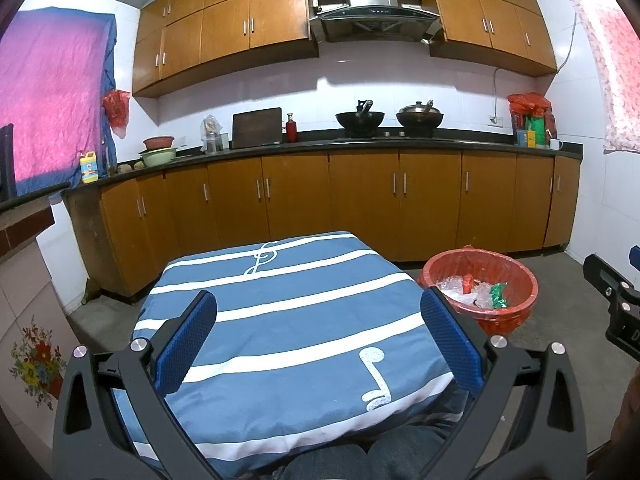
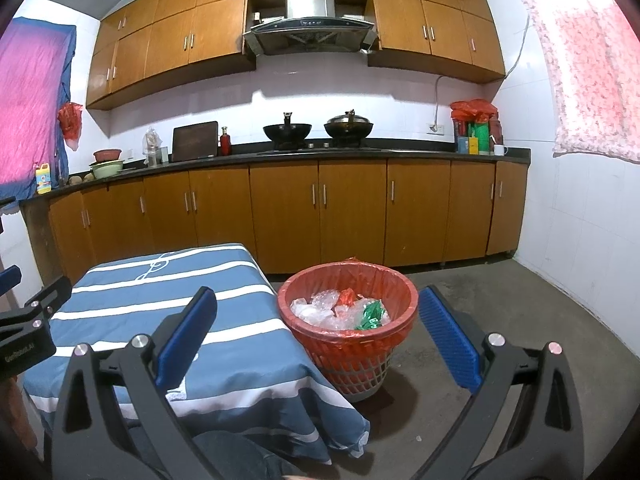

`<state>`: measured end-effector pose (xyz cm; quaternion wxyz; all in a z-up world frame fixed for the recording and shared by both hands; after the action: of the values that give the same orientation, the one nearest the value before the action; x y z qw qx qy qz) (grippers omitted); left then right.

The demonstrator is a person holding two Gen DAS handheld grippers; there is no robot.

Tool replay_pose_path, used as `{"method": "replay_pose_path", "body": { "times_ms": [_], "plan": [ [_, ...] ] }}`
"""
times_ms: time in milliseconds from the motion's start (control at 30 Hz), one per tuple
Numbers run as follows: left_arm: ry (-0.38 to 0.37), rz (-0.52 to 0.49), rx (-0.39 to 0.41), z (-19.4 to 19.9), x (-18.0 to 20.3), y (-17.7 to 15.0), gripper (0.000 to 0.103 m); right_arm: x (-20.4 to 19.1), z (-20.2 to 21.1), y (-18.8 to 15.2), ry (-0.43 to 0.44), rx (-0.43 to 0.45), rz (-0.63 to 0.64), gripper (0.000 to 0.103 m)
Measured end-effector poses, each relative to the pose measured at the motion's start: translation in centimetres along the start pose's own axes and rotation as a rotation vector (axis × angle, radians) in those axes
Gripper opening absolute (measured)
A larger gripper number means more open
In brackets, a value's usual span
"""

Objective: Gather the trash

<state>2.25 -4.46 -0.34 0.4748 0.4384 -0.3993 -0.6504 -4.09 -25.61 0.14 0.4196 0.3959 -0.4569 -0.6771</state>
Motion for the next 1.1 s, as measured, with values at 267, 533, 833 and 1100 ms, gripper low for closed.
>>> {"method": "replay_pose_path", "body": {
  "times_ms": [267, 533, 833, 1100],
  "plan": [
    [-0.003, 0.004, -0.002, 0.12, 0.03, 0.02, 0.101, 0.07, -0.03, 0.05, 0.000, 0.001, 0.001, 0.099],
    [-0.003, 0.009, 0.001, 0.25, 0.09, 0.21, 0.101, 0.06, -0.02, 0.12, 0.000, 0.000, 0.000, 0.099],
    [-0.004, 0.010, 0.001, 0.21, 0.10, 0.26, 0.101, 0.05, -0.02, 0.14, 0.000, 0.001, 0.001, 0.099],
    [-0.004, 0.011, 0.001, 0.21, 0.15, 0.30, 0.101, 0.02, -0.04, 0.11, 0.001, 0.000, 0.001, 0.099]
  ]
}}
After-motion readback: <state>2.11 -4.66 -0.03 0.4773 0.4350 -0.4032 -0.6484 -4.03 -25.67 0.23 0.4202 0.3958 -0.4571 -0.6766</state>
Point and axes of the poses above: each gripper's, at about its wrist camera, not at the fingertips, and z roughly against the way its jaws point, x to its right, y to its top, the point moved 5 cm from there along -z, roughly the way its jaws point, and after that the axes turned 8 degrees about -z, right-handed, at the moved point
